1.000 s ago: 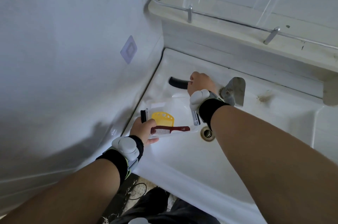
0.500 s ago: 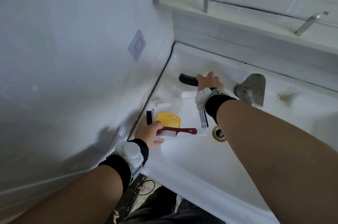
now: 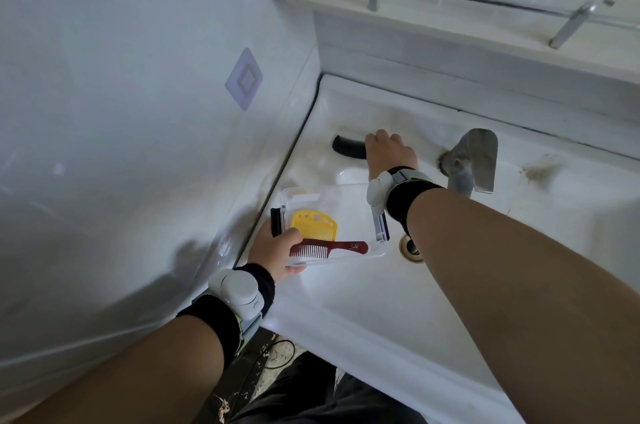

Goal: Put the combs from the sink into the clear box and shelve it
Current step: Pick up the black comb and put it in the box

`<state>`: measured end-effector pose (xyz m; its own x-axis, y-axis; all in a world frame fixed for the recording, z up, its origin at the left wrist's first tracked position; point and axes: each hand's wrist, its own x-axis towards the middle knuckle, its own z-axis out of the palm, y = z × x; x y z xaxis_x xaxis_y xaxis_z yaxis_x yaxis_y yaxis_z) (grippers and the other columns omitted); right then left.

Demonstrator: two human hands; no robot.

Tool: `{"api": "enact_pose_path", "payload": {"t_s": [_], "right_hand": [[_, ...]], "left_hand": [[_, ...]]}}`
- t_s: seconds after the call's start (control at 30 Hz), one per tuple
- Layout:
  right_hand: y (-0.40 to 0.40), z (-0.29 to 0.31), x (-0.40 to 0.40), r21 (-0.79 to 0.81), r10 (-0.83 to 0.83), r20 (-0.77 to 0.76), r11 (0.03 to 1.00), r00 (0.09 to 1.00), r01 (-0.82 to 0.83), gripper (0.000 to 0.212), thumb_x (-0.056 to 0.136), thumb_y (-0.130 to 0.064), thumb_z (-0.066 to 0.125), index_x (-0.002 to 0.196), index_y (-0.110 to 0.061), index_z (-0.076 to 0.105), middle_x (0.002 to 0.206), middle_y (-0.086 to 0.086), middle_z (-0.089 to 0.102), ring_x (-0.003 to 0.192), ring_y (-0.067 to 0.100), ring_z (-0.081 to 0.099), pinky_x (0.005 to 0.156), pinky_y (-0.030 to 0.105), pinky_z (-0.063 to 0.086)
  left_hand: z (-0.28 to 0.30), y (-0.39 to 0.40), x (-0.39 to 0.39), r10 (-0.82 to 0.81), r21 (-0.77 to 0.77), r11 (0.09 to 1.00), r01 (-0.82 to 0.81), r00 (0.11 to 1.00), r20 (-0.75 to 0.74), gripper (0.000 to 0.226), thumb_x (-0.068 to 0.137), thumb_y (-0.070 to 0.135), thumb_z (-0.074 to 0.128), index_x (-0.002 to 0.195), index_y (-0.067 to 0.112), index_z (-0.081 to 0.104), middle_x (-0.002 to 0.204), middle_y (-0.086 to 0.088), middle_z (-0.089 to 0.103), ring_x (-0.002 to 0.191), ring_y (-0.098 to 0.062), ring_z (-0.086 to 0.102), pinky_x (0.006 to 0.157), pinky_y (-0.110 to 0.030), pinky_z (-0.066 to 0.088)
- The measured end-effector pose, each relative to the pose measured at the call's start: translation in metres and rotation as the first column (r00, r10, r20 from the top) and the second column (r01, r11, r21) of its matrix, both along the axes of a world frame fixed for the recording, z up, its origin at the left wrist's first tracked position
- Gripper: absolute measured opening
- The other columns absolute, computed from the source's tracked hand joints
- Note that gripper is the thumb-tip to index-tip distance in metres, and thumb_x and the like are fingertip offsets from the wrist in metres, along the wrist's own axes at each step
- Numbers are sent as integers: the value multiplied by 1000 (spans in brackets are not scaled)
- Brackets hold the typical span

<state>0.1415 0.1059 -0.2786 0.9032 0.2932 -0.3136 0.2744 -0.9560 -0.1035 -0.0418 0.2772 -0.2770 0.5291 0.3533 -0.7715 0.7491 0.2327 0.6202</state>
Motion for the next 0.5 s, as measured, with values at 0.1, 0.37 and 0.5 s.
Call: {"api": "enact_pose_path", "payload": {"t_s": [0.1, 0.37, 0.5], "right_hand": [[-2, -1, 2, -7, -27, -19, 1000, 999, 27, 38, 88, -11, 56, 125, -7, 49, 128, 12, 45, 113, 33, 47, 73, 39, 38], [-10, 2, -6, 30, -44, -56, 999, 997, 46, 30, 89, -11, 51, 119, -6, 52, 122, 13, 50, 110, 32, 50, 73, 37, 40], [-17, 24, -15, 136, -191, -75, 970, 979, 200, 18, 91, -11, 50, 108, -9, 57, 107, 11, 62, 84, 27, 51, 68, 34, 41]], "left_hand": [[0, -1, 1, -2, 4, 1000, 2, 1000, 2, 22, 84, 5, 58, 106, 8, 58, 98, -15, 60, 87, -30, 62, 76, -50, 62], [3, -4, 0, -21, 34, 999, 22, 1000, -12, 36, 85, 7, 59, 120, 0, 55, 102, -17, 58, 86, -29, 62, 74, -47, 62], [12, -7, 6, -29, 38, 999, 29, 1000, -11, 21, 87, 6, 58, 107, 6, 55, 97, -14, 58, 85, -30, 63, 79, -50, 60]]}}
